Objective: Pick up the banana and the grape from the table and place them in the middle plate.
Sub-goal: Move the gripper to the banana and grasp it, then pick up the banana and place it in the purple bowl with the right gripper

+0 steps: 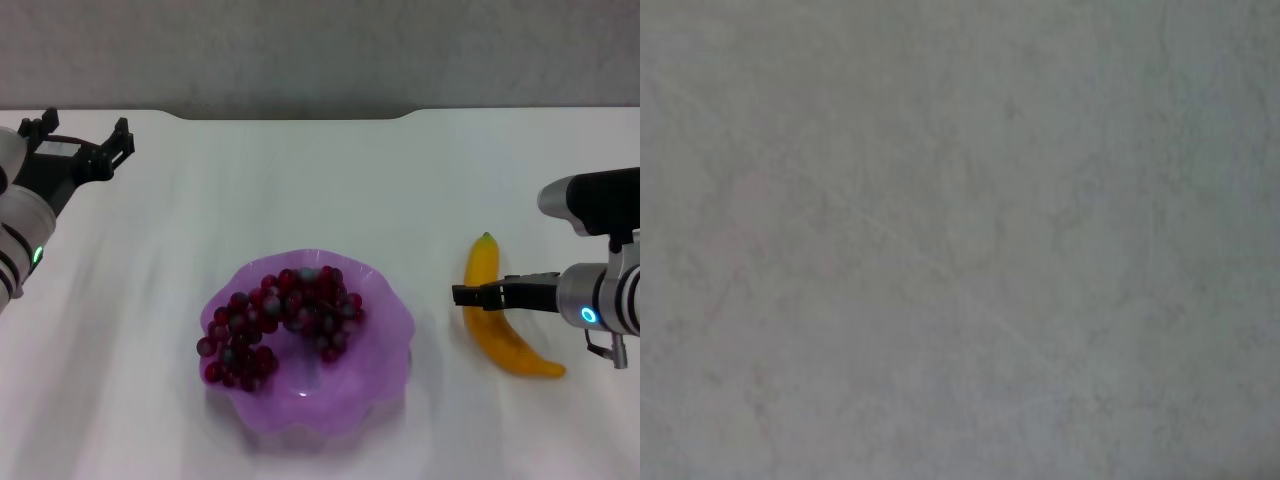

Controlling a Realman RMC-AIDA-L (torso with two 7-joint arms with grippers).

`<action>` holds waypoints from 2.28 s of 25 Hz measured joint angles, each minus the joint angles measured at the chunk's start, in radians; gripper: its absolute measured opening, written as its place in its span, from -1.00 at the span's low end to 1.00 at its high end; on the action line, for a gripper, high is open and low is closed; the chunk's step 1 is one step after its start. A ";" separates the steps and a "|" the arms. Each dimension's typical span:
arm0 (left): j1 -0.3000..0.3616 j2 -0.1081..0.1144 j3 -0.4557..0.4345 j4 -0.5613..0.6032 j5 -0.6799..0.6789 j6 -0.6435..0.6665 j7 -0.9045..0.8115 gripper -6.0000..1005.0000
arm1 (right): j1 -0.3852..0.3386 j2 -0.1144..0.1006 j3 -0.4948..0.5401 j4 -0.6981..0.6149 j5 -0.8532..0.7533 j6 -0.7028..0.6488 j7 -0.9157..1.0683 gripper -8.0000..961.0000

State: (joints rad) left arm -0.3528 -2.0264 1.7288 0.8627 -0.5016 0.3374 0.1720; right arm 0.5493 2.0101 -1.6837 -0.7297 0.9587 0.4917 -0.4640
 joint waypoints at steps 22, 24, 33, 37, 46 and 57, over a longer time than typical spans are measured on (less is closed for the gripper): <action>0.000 -0.002 -0.002 0.001 0.000 0.001 0.001 0.78 | -0.019 0.004 -0.040 0.027 0.010 -0.047 -0.001 0.83; 0.000 -0.002 -0.002 0.001 0.000 0.003 0.001 0.78 | -0.018 0.004 -0.041 0.034 0.010 -0.049 -0.001 0.82; 0.000 -0.002 -0.002 0.001 0.000 0.005 -0.004 0.77 | -0.017 0.005 -0.068 0.038 0.021 -0.080 0.005 0.68; 0.000 -0.002 -0.002 0.000 0.000 0.004 -0.004 0.78 | -0.020 0.004 -0.068 0.037 0.062 -0.087 -0.001 0.53; 0.000 -0.002 -0.002 0.002 0.000 0.004 -0.004 0.78 | -0.008 0.004 -0.068 0.066 0.067 -0.090 -0.001 0.14; 0.005 -0.002 -0.002 0.001 0.000 0.002 -0.001 0.78 | -0.026 0.003 -0.074 0.004 0.053 -0.099 -0.007 0.04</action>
State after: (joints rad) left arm -0.3481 -2.0279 1.7272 0.8637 -0.5016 0.3389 0.1707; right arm 0.5229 2.0132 -1.7579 -0.7255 1.0120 0.3926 -0.4710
